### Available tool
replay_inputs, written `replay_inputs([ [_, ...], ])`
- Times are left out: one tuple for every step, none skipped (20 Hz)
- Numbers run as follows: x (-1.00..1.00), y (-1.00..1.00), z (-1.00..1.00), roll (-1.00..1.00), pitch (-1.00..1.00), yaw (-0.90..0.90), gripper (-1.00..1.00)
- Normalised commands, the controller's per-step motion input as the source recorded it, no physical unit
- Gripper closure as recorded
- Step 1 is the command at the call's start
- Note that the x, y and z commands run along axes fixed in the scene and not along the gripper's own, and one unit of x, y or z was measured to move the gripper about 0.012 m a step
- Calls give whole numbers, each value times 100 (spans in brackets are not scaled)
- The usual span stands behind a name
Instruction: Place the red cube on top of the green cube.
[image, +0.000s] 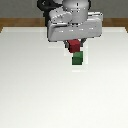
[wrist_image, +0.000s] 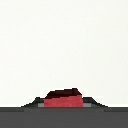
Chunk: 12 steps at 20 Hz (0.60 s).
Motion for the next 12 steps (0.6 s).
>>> replay_inputs([
  [0, 0, 100, 0, 0, 0, 100],
  [0, 0, 0, 0, 0, 0, 100],
  [-100, 0, 0, 0, 0, 0, 100],
  [0, 0, 0, 0, 0, 0, 100],
  [-100, 0, 0, 0, 0, 0, 100],
  [-100, 0, 0, 0, 0, 0, 100],
  [-100, 0, 0, 0, 0, 0, 100],
  [0, 100, 0, 0, 0, 0, 100],
  [0, 0, 0, 0, 0, 0, 100],
  [0, 100, 0, 0, 0, 0, 100],
  [0, 100, 0, 0, 0, 0, 100],
  [0, 0, 0, 0, 0, 0, 100],
])
